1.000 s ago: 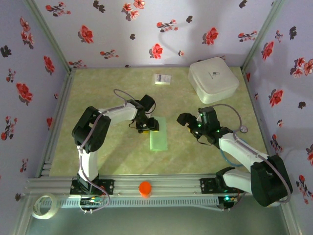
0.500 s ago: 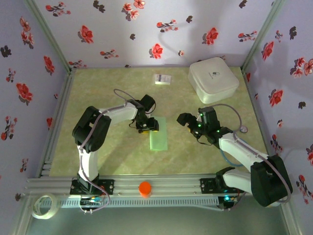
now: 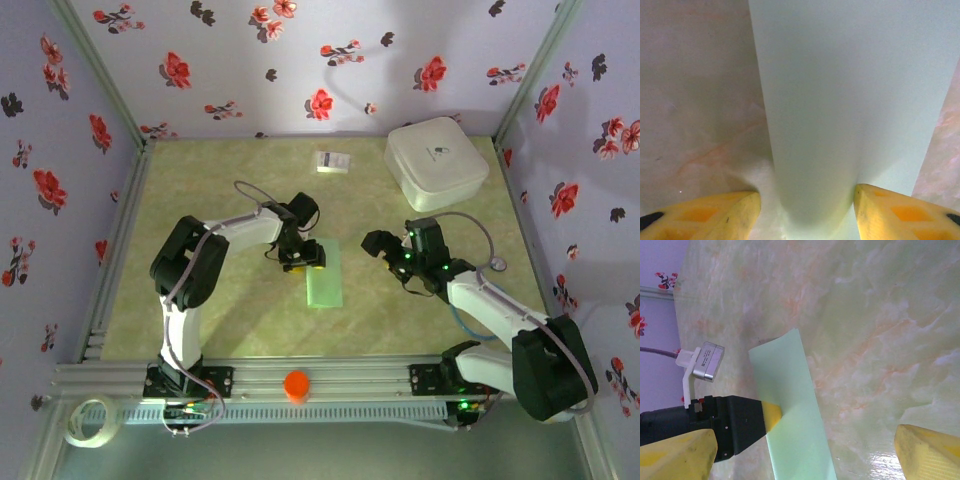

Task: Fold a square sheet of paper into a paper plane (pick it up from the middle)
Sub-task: Hold the square sheet of paper at the center of the table.

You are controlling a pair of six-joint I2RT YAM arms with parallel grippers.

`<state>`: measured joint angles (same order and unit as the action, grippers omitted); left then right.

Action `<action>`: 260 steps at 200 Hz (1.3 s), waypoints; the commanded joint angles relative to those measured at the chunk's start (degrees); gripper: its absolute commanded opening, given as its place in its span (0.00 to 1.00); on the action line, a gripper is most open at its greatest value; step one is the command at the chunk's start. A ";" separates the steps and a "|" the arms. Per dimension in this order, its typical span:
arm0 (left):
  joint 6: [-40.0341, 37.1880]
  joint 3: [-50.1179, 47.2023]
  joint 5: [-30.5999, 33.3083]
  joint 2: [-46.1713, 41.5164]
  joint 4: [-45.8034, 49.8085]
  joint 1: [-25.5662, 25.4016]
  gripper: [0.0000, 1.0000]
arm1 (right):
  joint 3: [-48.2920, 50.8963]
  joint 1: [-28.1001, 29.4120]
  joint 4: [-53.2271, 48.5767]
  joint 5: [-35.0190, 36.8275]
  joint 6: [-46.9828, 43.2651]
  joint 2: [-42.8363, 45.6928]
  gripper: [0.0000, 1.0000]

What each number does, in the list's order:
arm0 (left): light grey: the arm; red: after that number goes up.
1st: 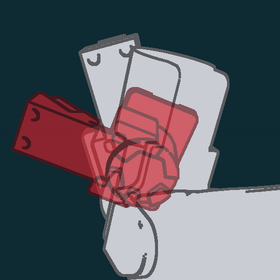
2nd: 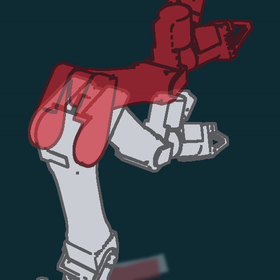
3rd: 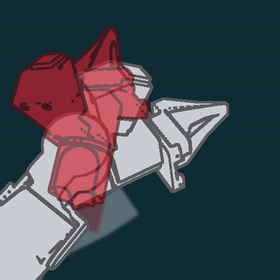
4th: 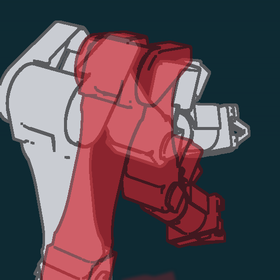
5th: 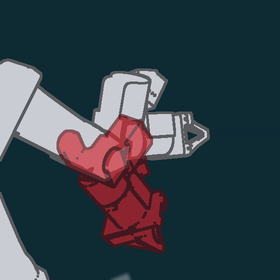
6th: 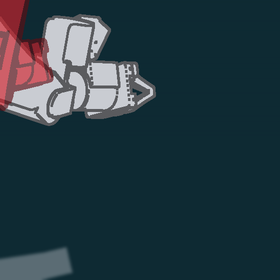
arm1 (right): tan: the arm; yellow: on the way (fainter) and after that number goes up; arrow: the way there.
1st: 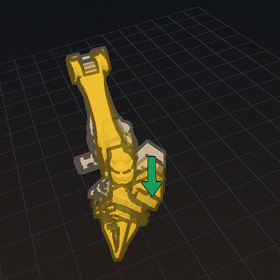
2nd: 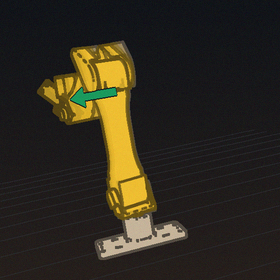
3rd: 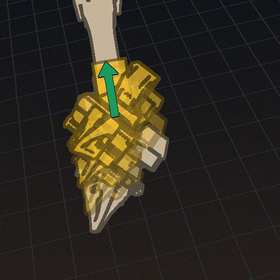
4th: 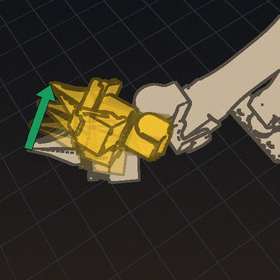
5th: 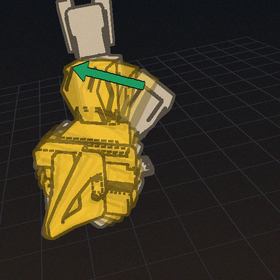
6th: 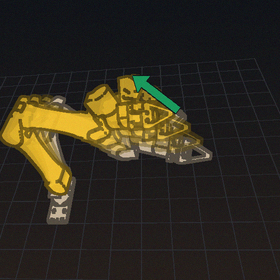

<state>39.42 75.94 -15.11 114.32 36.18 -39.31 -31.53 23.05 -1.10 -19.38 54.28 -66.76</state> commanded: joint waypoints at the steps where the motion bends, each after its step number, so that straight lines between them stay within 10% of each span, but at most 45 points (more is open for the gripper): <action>1: -2.06 -4.22 8.36 9.00 -2.24 0.46 0.57 | -1.51 0.50 -0.40 -0.38 0.48 -0.43 0.92; 212: -3.24 -4.07 9.05 9.53 -2.56 0.33 0.58 | -2.52 3.28 5.37 -3.01 1.36 -8.27 0.89; 260: -4.04 -3.98 8.81 9.66 -2.70 0.37 0.58 | -3.74 5.03 9.73 -4.21 2.26 -14.27 0.71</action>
<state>38.37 76.47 -15.07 114.80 36.95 -39.38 -33.23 27.18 4.47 -22.00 55.24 -78.32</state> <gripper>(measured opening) 0.577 0.771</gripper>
